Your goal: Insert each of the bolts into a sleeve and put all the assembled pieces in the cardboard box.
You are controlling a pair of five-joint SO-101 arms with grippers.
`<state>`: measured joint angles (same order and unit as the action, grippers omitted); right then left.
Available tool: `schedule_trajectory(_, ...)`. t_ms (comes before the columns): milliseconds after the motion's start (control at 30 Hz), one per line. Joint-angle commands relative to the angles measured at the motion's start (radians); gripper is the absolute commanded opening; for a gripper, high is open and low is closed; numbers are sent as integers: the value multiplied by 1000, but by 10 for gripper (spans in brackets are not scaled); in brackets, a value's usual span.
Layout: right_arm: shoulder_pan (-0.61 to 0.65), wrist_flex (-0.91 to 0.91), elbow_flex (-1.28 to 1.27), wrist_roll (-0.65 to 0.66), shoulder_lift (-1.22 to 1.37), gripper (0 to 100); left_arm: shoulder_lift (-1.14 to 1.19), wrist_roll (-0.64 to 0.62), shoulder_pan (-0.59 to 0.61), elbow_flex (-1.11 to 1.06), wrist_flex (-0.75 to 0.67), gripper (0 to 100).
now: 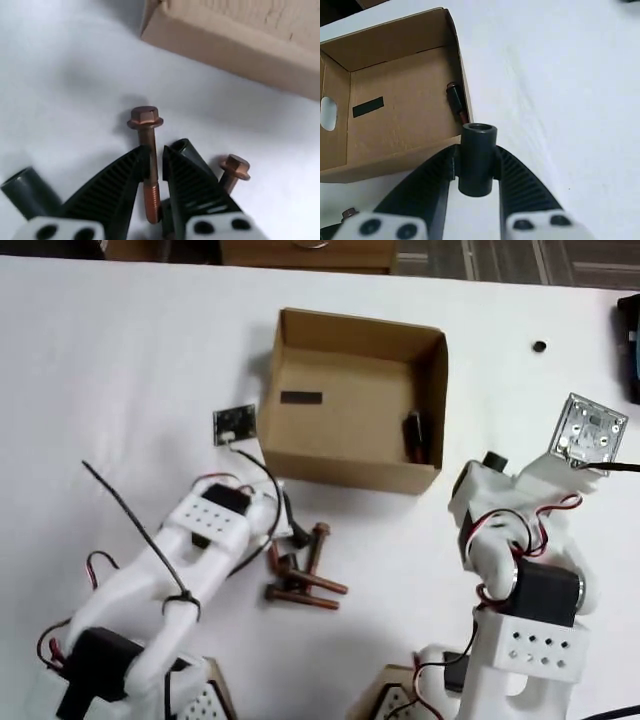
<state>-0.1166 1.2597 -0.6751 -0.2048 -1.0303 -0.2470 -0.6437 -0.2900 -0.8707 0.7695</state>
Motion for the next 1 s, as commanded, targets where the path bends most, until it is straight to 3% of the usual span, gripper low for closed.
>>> schedule_trajectory(0,-8,-5,8,8,-21,19,35,2,3,2,-35,68)
schedule_trajectory(267,-8,-5,8,8,-22,19,163,3,46,4,-98,68)
schedule_trajectory(700,-4,-7,12,8,-25,19,201,3,52,39,-87,55)
schedule_trajectory(967,-2,-7,14,8,-27,19,187,3,58,217,86,23)
